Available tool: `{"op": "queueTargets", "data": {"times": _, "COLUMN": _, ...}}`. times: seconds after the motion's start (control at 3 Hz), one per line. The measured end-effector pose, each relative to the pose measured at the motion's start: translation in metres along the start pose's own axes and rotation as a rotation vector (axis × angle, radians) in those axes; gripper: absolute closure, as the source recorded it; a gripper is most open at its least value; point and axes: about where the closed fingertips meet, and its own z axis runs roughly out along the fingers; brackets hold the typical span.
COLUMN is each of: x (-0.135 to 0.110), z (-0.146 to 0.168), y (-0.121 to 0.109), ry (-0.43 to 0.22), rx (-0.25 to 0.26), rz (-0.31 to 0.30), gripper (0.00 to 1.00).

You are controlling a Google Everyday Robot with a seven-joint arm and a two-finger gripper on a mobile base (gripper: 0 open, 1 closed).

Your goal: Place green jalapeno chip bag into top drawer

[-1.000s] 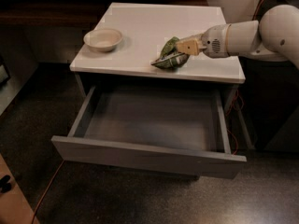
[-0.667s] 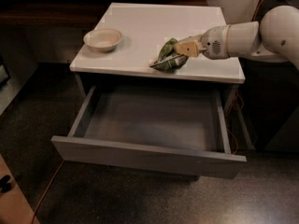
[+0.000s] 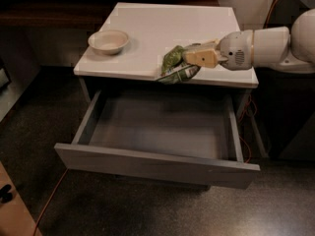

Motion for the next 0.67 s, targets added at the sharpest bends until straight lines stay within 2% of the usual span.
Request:
{"op": "queueTargets", "data": {"times": 0.33, "x": 0.010, "z": -0.007, "y": 0.029, "ry": 0.029, "rx": -0.074, "rz": -0.031, "gripper": 1.00}}
{"op": "queueTargets", "data": {"times": 0.67, "x": 0.028, "z": -0.007, "y": 0.041, "ry": 0.085, "rx": -0.105, "rz": -0.062, "gripper": 1.00}}
